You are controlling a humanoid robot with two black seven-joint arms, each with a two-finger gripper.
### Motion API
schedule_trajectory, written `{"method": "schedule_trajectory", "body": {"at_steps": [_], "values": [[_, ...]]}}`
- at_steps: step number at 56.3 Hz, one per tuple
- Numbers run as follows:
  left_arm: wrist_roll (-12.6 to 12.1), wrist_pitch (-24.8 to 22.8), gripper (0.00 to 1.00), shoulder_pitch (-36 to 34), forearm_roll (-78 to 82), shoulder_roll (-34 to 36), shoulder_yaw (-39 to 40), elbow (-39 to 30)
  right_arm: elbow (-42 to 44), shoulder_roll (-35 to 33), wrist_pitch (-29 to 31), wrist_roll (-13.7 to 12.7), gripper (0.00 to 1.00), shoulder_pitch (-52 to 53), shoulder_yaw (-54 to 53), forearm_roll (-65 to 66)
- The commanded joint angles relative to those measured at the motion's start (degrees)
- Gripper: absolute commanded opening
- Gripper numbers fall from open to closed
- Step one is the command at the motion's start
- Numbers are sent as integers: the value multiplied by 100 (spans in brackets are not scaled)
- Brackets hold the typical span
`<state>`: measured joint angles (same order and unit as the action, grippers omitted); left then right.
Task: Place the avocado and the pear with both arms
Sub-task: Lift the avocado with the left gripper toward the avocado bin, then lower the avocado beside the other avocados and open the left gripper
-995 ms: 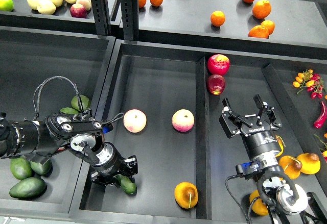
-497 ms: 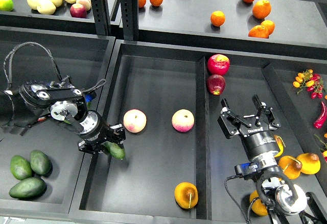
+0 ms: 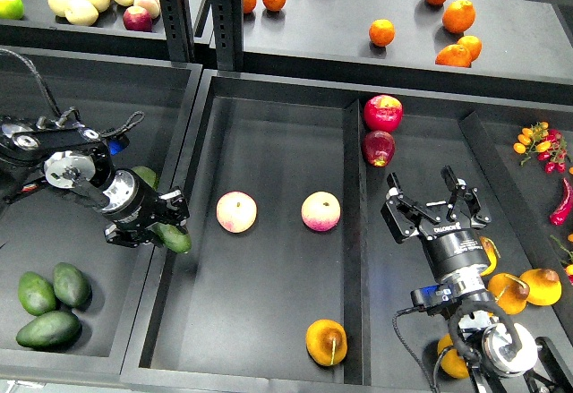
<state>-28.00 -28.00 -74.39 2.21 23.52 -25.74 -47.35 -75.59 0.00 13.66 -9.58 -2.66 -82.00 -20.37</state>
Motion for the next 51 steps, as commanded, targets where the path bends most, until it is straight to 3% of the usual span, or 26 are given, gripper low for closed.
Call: {"method": "schedule_trajectory", "body": {"at_steps": [1, 14, 51], "values": [[0, 0, 23, 126, 16, 275, -19, -160, -8, 0, 330, -35, 100, 90, -27, -3], [0, 0, 24, 161, 25, 610, -36, -248, -8, 0, 313, -61, 100, 301, -71, 15], [0, 0, 27, 636, 42, 583, -27, -29, -8, 0, 304, -61, 100, 301, -79, 6]]}}
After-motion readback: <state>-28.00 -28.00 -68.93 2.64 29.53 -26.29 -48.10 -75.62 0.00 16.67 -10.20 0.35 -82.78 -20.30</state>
